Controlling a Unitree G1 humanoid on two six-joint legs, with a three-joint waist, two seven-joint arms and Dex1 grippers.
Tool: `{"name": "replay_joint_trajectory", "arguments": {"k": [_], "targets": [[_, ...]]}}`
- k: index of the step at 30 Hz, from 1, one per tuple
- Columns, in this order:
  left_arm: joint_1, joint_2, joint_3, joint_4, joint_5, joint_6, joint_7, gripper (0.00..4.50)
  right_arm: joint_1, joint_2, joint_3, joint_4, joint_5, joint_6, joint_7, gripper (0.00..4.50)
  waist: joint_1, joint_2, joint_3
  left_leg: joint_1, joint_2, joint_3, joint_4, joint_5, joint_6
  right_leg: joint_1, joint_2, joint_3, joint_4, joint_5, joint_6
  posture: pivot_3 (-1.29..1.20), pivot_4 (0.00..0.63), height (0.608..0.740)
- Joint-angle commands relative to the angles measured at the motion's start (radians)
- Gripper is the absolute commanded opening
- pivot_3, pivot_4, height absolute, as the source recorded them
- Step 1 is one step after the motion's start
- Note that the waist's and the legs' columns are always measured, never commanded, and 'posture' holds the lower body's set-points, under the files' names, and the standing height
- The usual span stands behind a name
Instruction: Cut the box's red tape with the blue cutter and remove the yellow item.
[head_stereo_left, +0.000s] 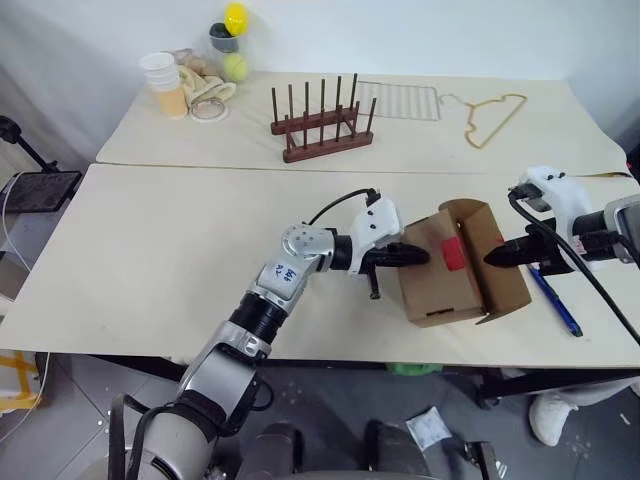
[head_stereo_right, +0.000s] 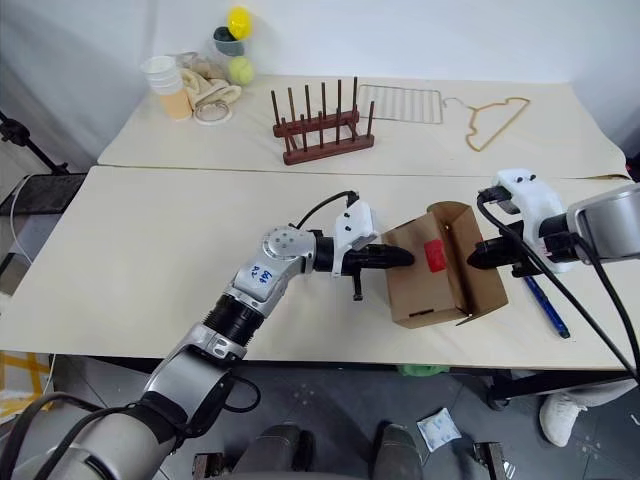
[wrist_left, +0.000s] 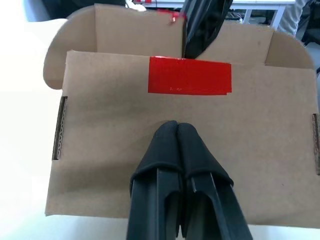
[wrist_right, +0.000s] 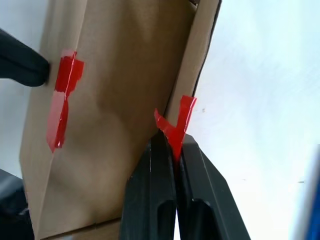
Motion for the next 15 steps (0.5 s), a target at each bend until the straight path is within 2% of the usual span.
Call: {"name": "replay_joint_trajectory", "arguments": {"k": [1, 5, 15], "targets": [[0.007, -0.020, -0.014, -0.013, 0.009, 0.015, 0.010, 0.00, -0.068, -0.048, 0.059, -0.073, 0.002, 0.004, 0.032, 0.03, 0.002, 0.000, 0.000, -0.001, 0.000, 0.000, 0.001, 0.000, 0.000, 0.000, 0.000, 0.000, 0.000, 0.000, 0.000, 0.00, 0.150, 0.740], [0.023, -0.022, -0.019, -0.032, 0.012, 0.042, 0.016, 0.00, -0.160, -0.048, 0.131, -0.101, 0.023, 0.004, 0.008, 0.03, 0.000, 0.000, 0.000, -0.001, 0.000, -0.001, 0.001, 0.000, 0.001, 0.000, -0.001, 0.001, 0.000, 0.000, 0.000, 0.00, 0.150, 0.740], [0.019, 0.016, -0.017, -0.059, 0.043, 0.104, 0.032, 0.00, -0.173, -0.057, 0.141, -0.112, 0.126, 0.004, -0.038, 0.03, 0.003, 0.000, 0.000, -0.001, 0.000, -0.002, 0.001, 0.000, 0.001, 0.000, -0.002, 0.000, 0.000, 0.000, 0.000, 0.00, 0.150, 0.740]]}}
